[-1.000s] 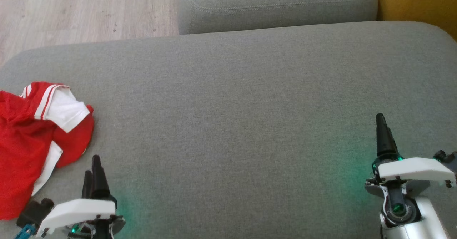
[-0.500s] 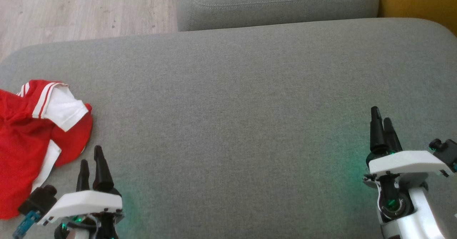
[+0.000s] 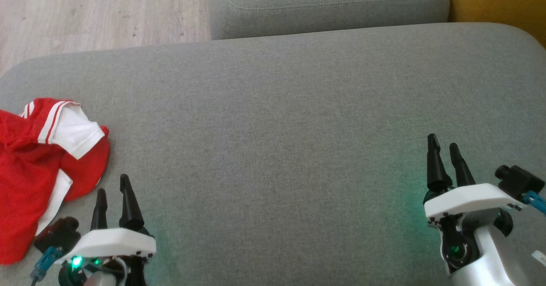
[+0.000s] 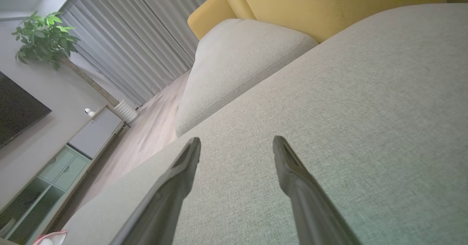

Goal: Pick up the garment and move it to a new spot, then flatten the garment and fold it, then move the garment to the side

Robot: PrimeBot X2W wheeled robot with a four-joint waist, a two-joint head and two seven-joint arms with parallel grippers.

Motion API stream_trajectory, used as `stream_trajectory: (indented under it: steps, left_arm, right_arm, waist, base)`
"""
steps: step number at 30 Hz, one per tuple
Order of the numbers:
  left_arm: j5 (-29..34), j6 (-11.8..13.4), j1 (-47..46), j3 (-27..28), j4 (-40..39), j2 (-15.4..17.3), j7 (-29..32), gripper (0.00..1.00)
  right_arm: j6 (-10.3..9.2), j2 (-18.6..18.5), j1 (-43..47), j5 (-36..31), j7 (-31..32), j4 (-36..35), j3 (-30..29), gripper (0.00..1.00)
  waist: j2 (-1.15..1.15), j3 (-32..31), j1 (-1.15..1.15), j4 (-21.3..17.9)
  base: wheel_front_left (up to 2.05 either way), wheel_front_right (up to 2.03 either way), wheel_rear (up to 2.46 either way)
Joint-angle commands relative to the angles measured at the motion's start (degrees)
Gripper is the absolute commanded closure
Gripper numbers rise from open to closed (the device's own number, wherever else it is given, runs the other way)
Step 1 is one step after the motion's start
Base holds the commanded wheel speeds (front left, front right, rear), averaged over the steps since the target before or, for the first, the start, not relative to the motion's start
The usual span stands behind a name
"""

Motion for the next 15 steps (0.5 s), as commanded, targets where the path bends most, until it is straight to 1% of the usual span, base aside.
stream_trajectory:
  steps: [1, 9, 15]
  left_arm:
    - [1.71, 0.28, -1.9, 1.35, -1.42, 1.01, -0.84, 0.0]
    - [7.64, 1.36, -1.56, 1.12, -0.54, 1.13, -2.2, 0.0]
    - [11.2, 2.05, -1.02, 1.73, -0.82, 1.0, -3.22, 0.0]
  right_arm:
    - [-0.03, 0.1, -2.66, -1.81, -0.78, -1.45, 1.02, 0.0]
    - [-0.03, 0.65, -2.83, -9.25, -2.13, -0.57, 1.47, 0.0]
    - [-0.03, 0.96, -2.14, -13.48, -3.15, -1.59, 1.53, 0.0]
  waist:
    - [0.0, 0.0, 0.0, -0.01]
    - [0.0, -0.05, 0.0, -0.06]
    - [0.0, -0.27, 0.0, -0.23]
  base:
    - [0.0, 0.0, 0.0]
    - [0.0, 0.0, 0.0]
    - [0.0, 0.0, 0.0]
